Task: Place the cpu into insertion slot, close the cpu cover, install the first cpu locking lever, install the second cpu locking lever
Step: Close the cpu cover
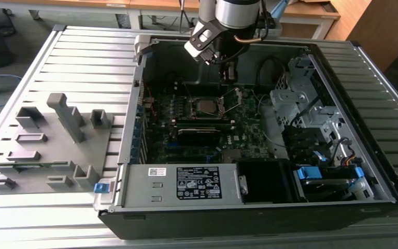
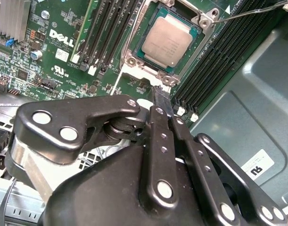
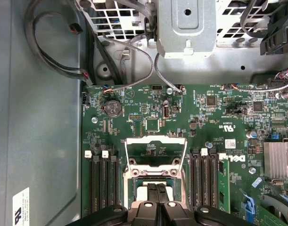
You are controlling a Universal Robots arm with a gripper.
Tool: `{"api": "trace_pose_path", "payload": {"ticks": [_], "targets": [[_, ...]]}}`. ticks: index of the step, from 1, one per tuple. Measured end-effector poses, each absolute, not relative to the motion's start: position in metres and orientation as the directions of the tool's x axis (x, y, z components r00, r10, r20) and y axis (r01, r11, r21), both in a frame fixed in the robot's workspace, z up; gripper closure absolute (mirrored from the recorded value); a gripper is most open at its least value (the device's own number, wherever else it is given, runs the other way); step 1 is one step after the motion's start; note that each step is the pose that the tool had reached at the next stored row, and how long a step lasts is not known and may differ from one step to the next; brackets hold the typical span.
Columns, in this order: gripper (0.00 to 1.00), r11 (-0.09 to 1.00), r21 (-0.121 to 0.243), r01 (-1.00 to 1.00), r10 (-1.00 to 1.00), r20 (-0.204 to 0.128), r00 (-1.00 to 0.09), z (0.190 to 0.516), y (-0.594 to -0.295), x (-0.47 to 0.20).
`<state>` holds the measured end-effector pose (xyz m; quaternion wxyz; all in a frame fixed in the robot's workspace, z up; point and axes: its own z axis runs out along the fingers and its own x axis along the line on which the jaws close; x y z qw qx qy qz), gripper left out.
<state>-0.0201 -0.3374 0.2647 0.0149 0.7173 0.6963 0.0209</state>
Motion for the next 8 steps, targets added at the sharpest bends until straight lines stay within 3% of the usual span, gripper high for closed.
{"api": "trace_pose_path", "payload": {"ticks": [8], "targets": [[0.89, -0.03, 0.051, 0.998, 1.0, 0.009, 0.029, 0.2647, -0.3374, -0.0187]]}}
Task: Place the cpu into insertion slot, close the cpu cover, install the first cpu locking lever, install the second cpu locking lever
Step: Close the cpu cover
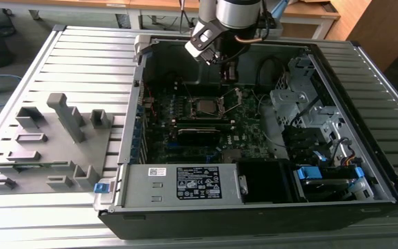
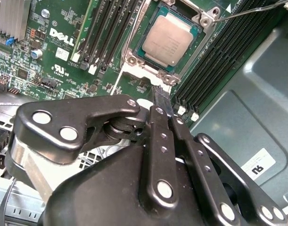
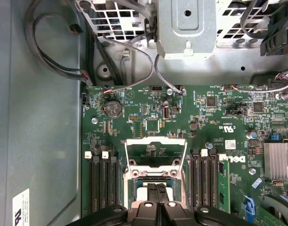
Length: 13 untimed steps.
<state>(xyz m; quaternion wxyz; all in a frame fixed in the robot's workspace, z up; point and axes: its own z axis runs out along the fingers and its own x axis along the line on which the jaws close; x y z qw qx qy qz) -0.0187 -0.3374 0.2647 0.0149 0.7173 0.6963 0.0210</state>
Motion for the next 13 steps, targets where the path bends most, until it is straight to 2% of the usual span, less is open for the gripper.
{"api": "trace_pose_path", "payload": {"ticks": [13], "targets": [[0.89, -0.03, 0.05, 0.998, 1.0, 0.009, 0.03, 0.264, -0.337, 0.0]]}}
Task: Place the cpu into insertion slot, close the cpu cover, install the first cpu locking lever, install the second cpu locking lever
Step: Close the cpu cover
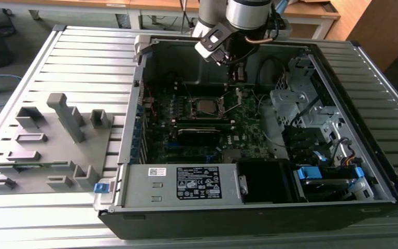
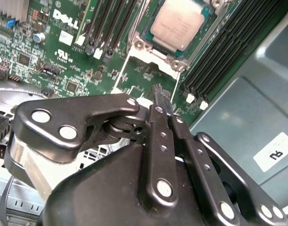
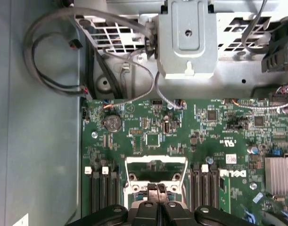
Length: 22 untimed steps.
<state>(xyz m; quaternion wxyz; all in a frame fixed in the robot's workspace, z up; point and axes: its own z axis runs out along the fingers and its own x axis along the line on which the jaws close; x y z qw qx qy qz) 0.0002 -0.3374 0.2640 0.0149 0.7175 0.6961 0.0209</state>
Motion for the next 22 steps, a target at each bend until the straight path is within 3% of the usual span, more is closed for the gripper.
{"api": "trace_pose_path", "payload": {"ticks": [22], "targets": [[0.89, -0.03, 0.05, 0.998, 1.0, 0.009, 0.03, 0.263, -0.337, 0.02]]}}
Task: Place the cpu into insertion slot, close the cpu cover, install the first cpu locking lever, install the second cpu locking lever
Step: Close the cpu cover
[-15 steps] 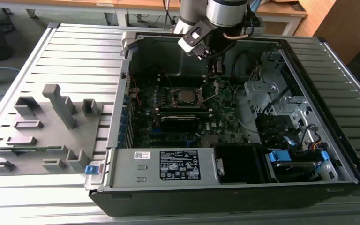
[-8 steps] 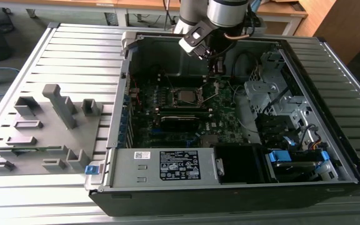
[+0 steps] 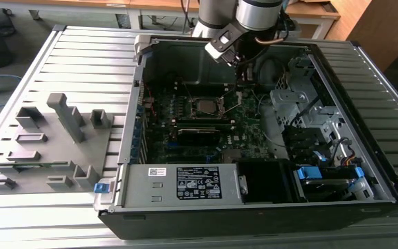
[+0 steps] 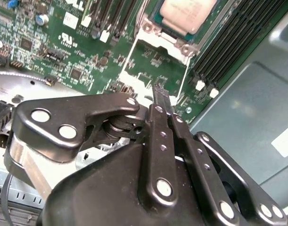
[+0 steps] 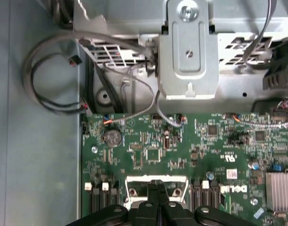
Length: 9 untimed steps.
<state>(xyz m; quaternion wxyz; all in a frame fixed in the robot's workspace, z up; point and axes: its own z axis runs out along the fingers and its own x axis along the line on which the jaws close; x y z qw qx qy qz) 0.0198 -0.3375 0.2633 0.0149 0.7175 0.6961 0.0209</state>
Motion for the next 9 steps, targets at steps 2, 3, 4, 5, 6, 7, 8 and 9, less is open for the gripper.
{"api": "trace_pose_path", "payload": {"ticks": [2, 3, 4, 5, 6, 7, 8, 9], "targets": [[0.89, -0.03, 0.051, 0.998, 1.0, 0.01, 0.03, 0.263, -0.337, 0.025], [0.89, -0.03, 0.051, 0.998, 1.0, 0.009, 0.03, 0.263, -0.337, 0.027], [0.89, -0.03, 0.051, 0.998, 1.0, 0.009, 0.03, 0.263, -0.337, 0.03], [0.89, -0.03, 0.05, 0.998, 1.0, 0.009, 0.03, 0.263, -0.337, 0.033], [0.89, -0.03, 0.051, 0.998, 1.0, 0.009, 0.03, 0.263, -0.337, 0.035], [0.89, -0.03, 0.05, 0.998, 1.0, 0.009, 0.03, 0.263, -0.337, 0.038], [0.89, -0.03, 0.051, 0.998, 1.0, 0.009, 0.03, 0.263, -0.337, 0.04], [0.89, -0.03, 0.051, 0.998, 1.0, 0.009, 0.03, 0.263, -0.337, 0.042]]}}
